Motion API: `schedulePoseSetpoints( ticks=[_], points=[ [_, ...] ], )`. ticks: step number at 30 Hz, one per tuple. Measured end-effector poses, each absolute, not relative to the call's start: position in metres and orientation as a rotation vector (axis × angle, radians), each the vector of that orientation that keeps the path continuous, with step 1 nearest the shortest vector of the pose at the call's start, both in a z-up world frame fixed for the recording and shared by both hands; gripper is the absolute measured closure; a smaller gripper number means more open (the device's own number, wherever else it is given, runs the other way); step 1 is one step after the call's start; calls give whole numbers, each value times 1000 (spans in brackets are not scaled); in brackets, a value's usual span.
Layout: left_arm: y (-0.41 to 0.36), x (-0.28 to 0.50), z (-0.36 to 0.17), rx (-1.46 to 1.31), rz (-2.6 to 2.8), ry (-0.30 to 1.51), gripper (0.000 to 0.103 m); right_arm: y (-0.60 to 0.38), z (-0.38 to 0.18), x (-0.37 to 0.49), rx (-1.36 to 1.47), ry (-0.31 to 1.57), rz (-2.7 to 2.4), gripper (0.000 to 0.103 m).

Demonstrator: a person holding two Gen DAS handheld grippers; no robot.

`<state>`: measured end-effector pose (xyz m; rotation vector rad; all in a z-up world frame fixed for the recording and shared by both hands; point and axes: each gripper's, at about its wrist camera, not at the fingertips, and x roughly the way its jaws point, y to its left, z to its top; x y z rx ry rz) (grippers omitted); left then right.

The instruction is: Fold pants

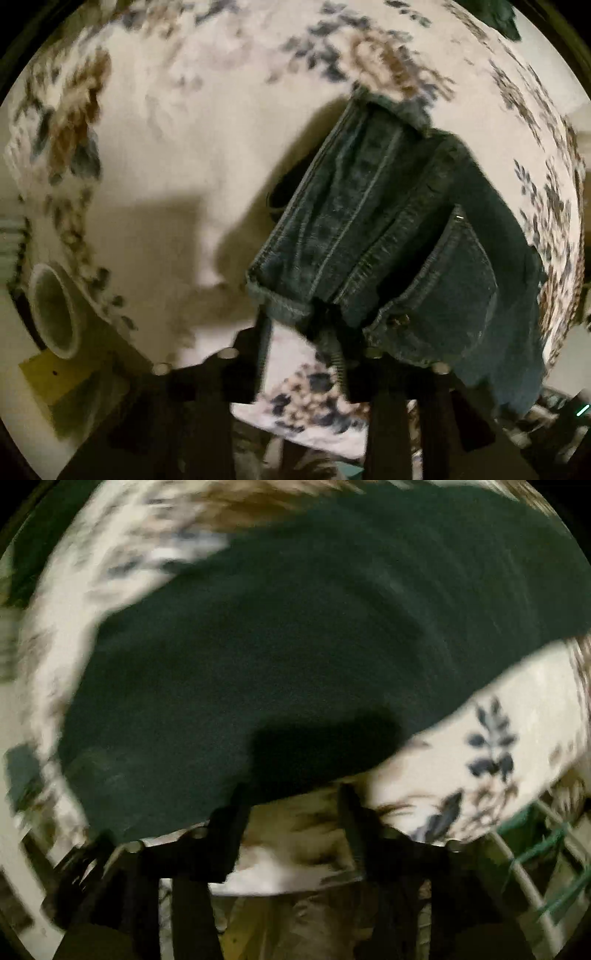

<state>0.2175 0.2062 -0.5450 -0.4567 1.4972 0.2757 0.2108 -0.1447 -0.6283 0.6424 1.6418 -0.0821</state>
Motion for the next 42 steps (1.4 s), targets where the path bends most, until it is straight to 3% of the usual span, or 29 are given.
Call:
schedulePoseSetpoints(
  ticks=[2, 7, 13, 15, 20, 23, 26, 28, 29, 30, 34, 35, 37, 42],
  points=[
    [198, 222, -528, -378, 285, 1474, 30, -133, -610, 244, 601, 1639, -3, 46],
    [176, 247, -496, -244, 369, 1332, 29, -98, -608, 362, 518, 1627, 87, 46],
    [166, 284, -512, -236, 352, 1315, 29, -50, -671, 459, 334, 1875, 82, 47],
    [161, 294, -517, -215, 332, 1313, 29, -50, -672, 458, 257, 1873, 41, 95],
    [160, 297, -524, -198, 299, 1324, 29, -80, -629, 455, 386, 1700, -15, 99],
    [160, 293, -528, -195, 300, 1335, 29, -94, -633, 451, 449, 1659, -15, 99],
    [159, 291, -528, -210, 297, 1352, 29, -99, -661, 453, 519, 1706, 47, 93],
    [155, 291, -522, -218, 286, 1348, 29, -106, -662, 442, 610, 1685, 106, 72],
    [152, 291, -517, -215, 276, 1337, 29, -116, -649, 435, 652, 1624, 133, 47],
    [145, 291, -509, -205, 263, 1317, 29, -121, -637, 428, 653, 1572, 137, 30],
    [104, 293, -489, -118, 172, 1280, 28, -169, -598, 372, 580, 1449, 59, 25],
    [91, 293, -487, -98, 142, 1285, 22, -186, -595, 351, 583, 1437, 21, 20],
    [56, 290, -486, -68, 60, 1308, 19, -224, -592, 308, 626, 1399, -57, 9],
    [-44, 274, -495, 21, -117, 1378, 16, -329, -614, 210, 896, 1313, -265, 8]
  ],
)
